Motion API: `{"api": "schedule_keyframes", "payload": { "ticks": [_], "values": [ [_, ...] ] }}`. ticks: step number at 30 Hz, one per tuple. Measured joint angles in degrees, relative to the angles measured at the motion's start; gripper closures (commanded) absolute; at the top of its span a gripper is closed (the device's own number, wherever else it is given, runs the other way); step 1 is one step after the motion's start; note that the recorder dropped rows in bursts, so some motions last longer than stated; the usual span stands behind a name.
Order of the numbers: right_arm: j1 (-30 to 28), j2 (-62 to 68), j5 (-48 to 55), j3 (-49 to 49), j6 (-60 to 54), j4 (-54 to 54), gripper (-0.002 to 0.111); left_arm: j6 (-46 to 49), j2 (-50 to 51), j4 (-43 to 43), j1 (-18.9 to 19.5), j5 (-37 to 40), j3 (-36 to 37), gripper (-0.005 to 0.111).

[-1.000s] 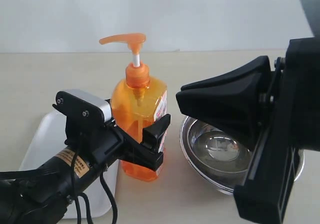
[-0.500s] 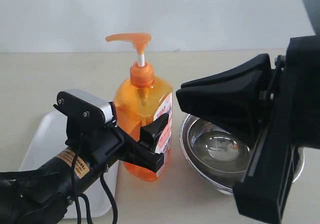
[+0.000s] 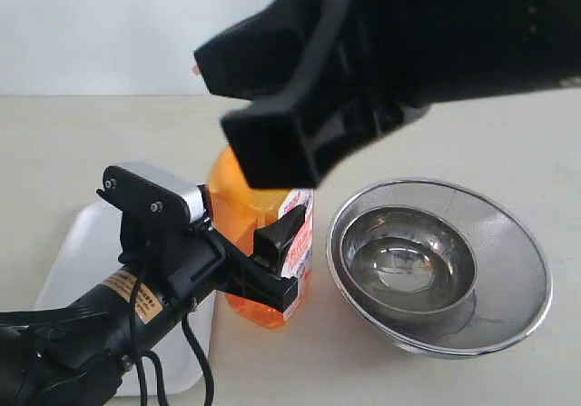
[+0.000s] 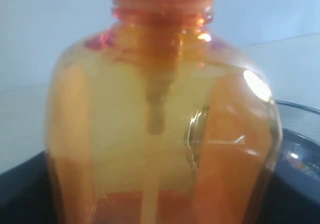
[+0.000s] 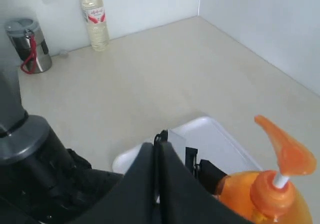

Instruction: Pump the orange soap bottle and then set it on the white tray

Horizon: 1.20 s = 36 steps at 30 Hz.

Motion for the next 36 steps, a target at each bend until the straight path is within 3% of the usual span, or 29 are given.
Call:
{"api": "schedule_keyframes", "payload": {
  "ticks": [12,20,36],
  "values": [
    [0.0,15.2,1.3,-10.9,-0.3,-5.1,0.108,0.0,0.0,0.0,0.0,0.0,0.0,0.102],
    [0.0,23.7,15.0,-26.0,16.2,-25.2,0.108,-0.1,0.0,0.0,0.0,0.0,0.0,0.102],
    [0.0,34.1,31.6,-39.8,18.3,-31.3,0.108,-0.1,0.0,0.0,0.0,0.0,0.0,0.102]
  ]
}}
